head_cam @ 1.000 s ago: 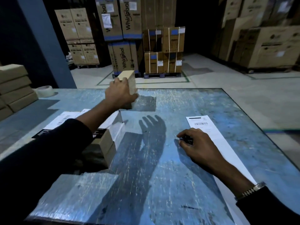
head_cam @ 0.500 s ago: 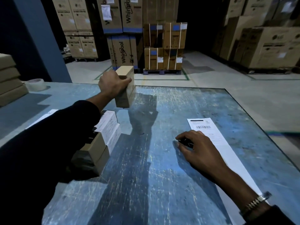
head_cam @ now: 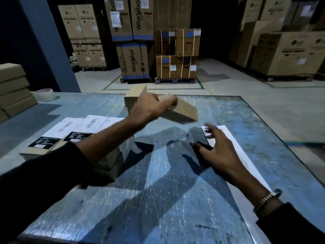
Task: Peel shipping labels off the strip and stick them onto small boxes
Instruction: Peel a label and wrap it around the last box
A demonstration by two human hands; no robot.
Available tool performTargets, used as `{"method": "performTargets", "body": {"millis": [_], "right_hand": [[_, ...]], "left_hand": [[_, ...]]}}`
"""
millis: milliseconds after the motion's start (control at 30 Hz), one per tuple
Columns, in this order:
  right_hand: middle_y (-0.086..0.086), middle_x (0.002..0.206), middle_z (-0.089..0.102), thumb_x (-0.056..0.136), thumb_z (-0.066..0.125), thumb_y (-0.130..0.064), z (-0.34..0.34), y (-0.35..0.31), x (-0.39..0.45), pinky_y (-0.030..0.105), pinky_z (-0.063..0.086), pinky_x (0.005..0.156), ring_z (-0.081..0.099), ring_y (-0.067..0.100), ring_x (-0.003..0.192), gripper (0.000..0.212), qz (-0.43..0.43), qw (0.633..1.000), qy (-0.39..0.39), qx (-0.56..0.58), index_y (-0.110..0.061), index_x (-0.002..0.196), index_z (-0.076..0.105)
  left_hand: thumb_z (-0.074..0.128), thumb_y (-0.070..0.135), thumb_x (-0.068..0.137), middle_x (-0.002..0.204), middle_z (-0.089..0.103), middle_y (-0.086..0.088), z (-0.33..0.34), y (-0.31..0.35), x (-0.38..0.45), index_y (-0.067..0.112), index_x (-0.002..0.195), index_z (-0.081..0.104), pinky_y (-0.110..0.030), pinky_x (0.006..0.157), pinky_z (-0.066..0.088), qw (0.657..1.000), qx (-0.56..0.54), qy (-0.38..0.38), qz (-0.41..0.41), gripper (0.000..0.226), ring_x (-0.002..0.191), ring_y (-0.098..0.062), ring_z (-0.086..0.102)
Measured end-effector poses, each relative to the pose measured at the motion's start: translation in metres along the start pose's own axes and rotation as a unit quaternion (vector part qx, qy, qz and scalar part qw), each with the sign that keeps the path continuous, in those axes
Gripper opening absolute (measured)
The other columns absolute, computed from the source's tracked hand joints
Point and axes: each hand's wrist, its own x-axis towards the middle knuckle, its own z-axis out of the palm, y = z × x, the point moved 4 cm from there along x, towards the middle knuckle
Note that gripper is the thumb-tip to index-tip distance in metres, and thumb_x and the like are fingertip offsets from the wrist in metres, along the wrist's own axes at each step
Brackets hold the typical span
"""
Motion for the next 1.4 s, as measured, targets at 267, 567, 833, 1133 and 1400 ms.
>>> {"method": "performTargets", "body": {"millis": [267,567,833,1133,1400], "right_hand": [[-0.005,0.129,0.069,0.072,0.092,-0.034,-0.018,-0.027,-0.012,0.018,0.059,0.076,0.07,0.009,0.107,0.071,0.004,0.969,-0.013,0.247,-0.029,0.138,0.067],[0.009,0.101,0.082,0.088,0.084,-0.041,-0.005,-0.012,-0.011,0.041,0.057,0.084,0.077,0.025,0.092,0.035,0.097,0.955,-0.063,0.274,-0.011,0.103,0.081],[0.017,0.082,0.078,0.088,0.084,-0.032,-0.003,-0.009,-0.007,0.026,0.048,0.064,0.071,0.021,0.07,0.036,0.13,0.951,-0.106,0.258,0.003,0.079,0.077],[0.016,0.068,0.074,0.093,0.083,-0.037,-0.008,-0.009,-0.012,0.034,0.043,0.058,0.06,0.023,0.059,0.04,0.094,0.983,-0.062,0.144,-0.003,0.072,0.08],[0.022,0.064,0.073,0.093,0.077,-0.032,-0.005,-0.02,-0.021,0.019,0.046,0.049,0.065,0.017,0.049,0.038,0.115,0.949,-0.244,0.162,-0.004,0.068,0.078]], "left_hand": [[0.059,0.07,0.09,0.104,0.078,-0.017,0.023,-0.021,-0.075,0.02,0.11,0.069,-0.035,0.077,0.057,0.944,-0.262,-0.122,-0.16,0.055,0.082,-0.026,0.074],[0.059,0.074,0.092,0.118,0.079,-0.001,0.052,-0.063,-0.092,0.031,0.129,0.071,-0.042,0.101,0.055,0.917,-0.348,-0.112,-0.158,0.058,0.11,-0.023,0.074],[0.078,0.084,0.064,0.13,0.052,0.015,0.051,-0.065,-0.097,0.043,0.137,0.06,-0.022,0.084,0.045,0.982,-0.068,-0.177,-0.013,0.086,0.118,-0.009,0.054],[0.101,0.052,0.055,0.135,0.045,0.008,0.055,-0.076,-0.092,0.044,0.139,0.054,-0.012,0.093,0.041,0.984,0.006,-0.165,0.072,0.096,0.122,-0.01,0.049],[0.076,0.025,0.098,0.118,0.073,-0.007,0.066,-0.073,-0.095,0.016,0.128,0.068,-0.017,0.076,0.057,0.978,-0.187,-0.091,-0.007,0.032,0.104,-0.023,0.074]]}}
